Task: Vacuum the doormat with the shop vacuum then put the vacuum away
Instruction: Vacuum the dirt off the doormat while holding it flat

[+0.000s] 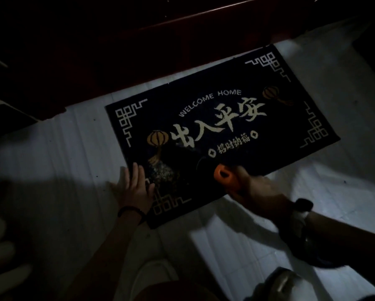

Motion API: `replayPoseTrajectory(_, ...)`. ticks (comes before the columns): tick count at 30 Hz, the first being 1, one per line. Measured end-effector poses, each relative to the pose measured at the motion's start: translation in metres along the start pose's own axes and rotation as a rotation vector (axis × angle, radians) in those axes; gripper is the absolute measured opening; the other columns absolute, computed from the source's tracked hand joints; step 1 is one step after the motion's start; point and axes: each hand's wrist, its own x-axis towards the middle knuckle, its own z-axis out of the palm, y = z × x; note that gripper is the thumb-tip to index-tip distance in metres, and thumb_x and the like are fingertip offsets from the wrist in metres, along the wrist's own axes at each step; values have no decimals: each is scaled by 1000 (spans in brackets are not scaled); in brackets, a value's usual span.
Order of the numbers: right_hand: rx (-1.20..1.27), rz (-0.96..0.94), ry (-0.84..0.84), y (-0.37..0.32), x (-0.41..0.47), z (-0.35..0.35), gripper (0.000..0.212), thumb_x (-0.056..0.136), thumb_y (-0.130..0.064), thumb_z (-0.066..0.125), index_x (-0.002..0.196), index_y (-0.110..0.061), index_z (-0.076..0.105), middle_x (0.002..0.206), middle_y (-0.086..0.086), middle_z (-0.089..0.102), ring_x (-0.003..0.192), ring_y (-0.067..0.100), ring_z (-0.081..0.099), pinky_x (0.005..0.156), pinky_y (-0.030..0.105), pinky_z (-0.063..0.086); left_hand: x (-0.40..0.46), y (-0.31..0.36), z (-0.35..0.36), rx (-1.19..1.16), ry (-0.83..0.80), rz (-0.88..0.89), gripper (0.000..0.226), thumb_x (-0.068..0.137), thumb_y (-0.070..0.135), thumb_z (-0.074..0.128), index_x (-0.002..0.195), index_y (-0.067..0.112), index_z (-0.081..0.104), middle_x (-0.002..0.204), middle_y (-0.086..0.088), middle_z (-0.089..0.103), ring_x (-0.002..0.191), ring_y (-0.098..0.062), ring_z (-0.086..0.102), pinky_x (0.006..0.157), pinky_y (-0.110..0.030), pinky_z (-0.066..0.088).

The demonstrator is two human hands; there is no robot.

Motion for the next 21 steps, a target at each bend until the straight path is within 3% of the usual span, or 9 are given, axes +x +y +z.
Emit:
replayPoseTrajectory(4,91,29,33,5,-1,-10,47,89,-47,51,125,-21,37,103,6,64,89,28,64,74,35,49,1,-5,-1,46,-2,4,73,90,57,19,148,14,10,157,-1,0,142,-20,-12,115,-52,6)
replayPoseTrajectory(8,120,115,174,14,31,-30,43,90,-45,51,122,-19,40,97,8,62,76,24,58,65,32,44,-3,-1,-4,50,-17,-10,63,98,44,31,148,17,3,157,1,-8,144,-23,-14,116,-47,6)
replayPoseTrajectory(10,81,101,127,9,26,-19,46,90,-43,50,127,-19,37,101,7,63,78,23,58,65,28,39,-5,3,-8,33,-35,-17,63,98,41,33,147,21,-1,155,5,-13,143,-23,-16,114,-43,6)
replayPoseTrajectory(13,36,-58,27,1,-5,7,50,90,-45,50,130,-20,34,106,6,63,89,24,63,69,25,40,-4,3,-10,-15,-35,-23,64,98,41,34,149,17,4,157,0,-6,143,-26,-16,114,-41,5)
replayPoseTrajectory(16,12,-120,-3,12,-17,4,48,89,-51,48,127,-23,35,102,5,65,87,24,64,72,30,47,-2,0,-6,11,-37,-40,72,89,56,24,149,19,7,157,2,-3,143,-27,-17,116,-50,5)
replayPoseTrajectory(19,9,-8,145,25,9,-16,45,89,-50,48,122,-20,39,96,8,65,83,29,64,71,37,52,-1,-2,-6,40,-37,-47,82,76,58,17,149,21,8,157,5,-3,143,-26,-17,114,-54,4)
replayPoseTrajectory(21,78,62,150,23,16,-17,44,90,-46,48,123,-19,38,98,9,64,84,30,63,74,41,52,-2,-1,-7,14,-43,-43,83,75,58,19,149,21,9,158,4,-1,143,-26,-16,114,-54,7)
